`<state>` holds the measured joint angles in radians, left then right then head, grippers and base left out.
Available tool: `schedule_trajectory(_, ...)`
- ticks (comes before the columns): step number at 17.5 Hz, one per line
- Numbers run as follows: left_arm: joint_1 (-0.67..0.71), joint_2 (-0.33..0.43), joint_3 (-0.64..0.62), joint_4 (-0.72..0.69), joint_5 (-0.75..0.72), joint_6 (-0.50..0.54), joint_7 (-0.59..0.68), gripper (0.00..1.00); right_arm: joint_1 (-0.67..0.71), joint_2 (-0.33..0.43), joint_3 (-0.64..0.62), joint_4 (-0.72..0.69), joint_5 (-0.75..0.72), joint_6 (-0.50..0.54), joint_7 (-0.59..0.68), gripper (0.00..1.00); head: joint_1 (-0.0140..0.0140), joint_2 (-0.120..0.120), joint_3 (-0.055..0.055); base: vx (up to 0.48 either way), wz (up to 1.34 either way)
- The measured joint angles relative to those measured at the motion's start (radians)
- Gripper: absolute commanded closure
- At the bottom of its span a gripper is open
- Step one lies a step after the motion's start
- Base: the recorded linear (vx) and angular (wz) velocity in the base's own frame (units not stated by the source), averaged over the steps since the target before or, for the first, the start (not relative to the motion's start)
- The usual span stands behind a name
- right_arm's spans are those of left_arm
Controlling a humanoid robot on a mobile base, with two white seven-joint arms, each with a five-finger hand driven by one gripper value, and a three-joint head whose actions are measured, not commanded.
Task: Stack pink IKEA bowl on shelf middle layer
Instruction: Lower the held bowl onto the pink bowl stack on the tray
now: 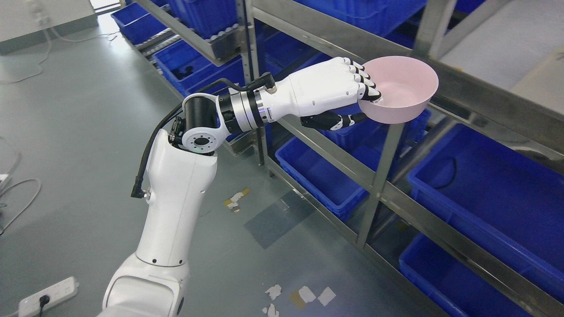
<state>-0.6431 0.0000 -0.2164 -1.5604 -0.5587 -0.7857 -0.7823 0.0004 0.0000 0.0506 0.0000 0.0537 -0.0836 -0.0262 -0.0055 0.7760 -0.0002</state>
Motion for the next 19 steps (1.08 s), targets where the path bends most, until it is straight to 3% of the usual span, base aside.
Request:
schedule_trajectory(11,-0.125,0.000,0.037,0.048,-0.012,0.000,-0.011,0.98,0.000,0.000,0.000,0.000,0.000,0.000,0.000,0.00,0.0000,0.000,0.000,0.009,-0.60)
schedule_trajectory(19,-0.354,0.000,0.087,0.265,-0.149,0.044,-0.010,0.98,0.000,0.000,0.000,0.000,0.000,0.000,0.000,0.00,0.0000,0.000,0.000,0.068,-0.38)
